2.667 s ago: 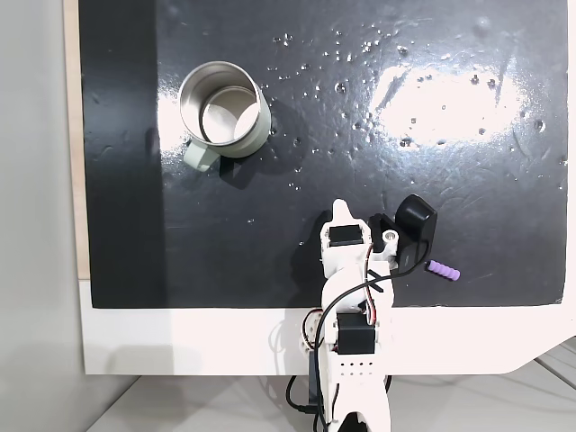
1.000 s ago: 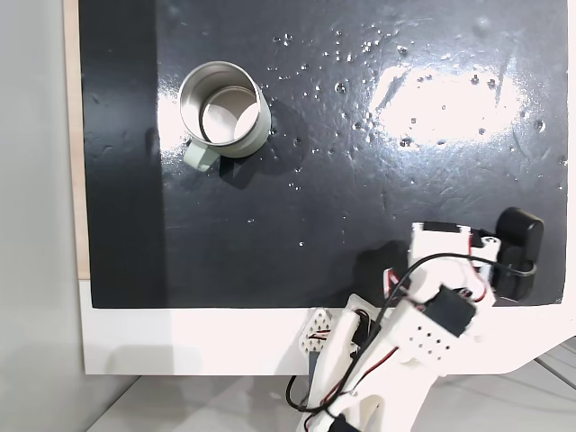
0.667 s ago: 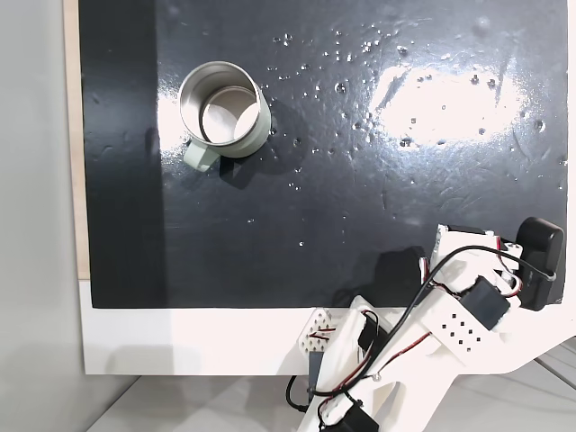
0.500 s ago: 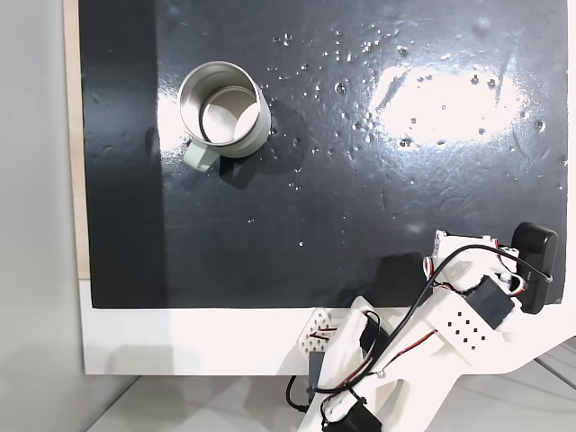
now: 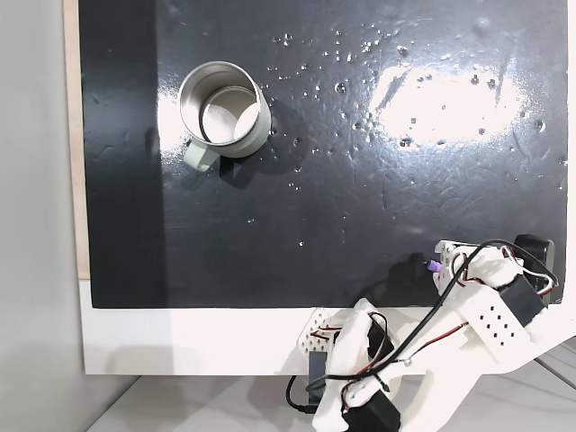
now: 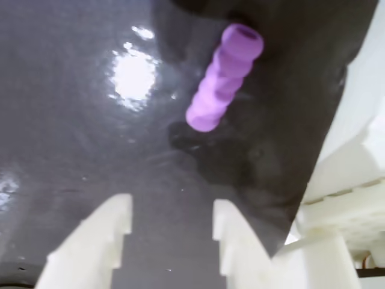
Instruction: Grasp a pengrip and put it in the cup.
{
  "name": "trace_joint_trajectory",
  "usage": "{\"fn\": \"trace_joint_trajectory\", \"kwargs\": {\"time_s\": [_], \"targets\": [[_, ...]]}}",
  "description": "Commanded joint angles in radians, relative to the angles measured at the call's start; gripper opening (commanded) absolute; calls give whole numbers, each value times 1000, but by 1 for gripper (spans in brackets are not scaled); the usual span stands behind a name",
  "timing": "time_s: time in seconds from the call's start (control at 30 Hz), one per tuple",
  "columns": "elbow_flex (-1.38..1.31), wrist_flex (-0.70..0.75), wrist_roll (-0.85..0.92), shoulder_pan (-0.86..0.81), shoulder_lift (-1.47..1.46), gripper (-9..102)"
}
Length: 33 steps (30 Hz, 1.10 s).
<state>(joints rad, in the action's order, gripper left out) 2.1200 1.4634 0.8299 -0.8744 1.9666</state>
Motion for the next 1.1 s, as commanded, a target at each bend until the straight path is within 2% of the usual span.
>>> {"fn": "trace_joint_trajectory", "kwargs": {"time_s": [0.0,0.5,1.07], "targets": [[-66,6,38,-38,-41,20],[-186,-5,91,-103,-284,20],[-190,-169,126,-167,-443,20]]}}
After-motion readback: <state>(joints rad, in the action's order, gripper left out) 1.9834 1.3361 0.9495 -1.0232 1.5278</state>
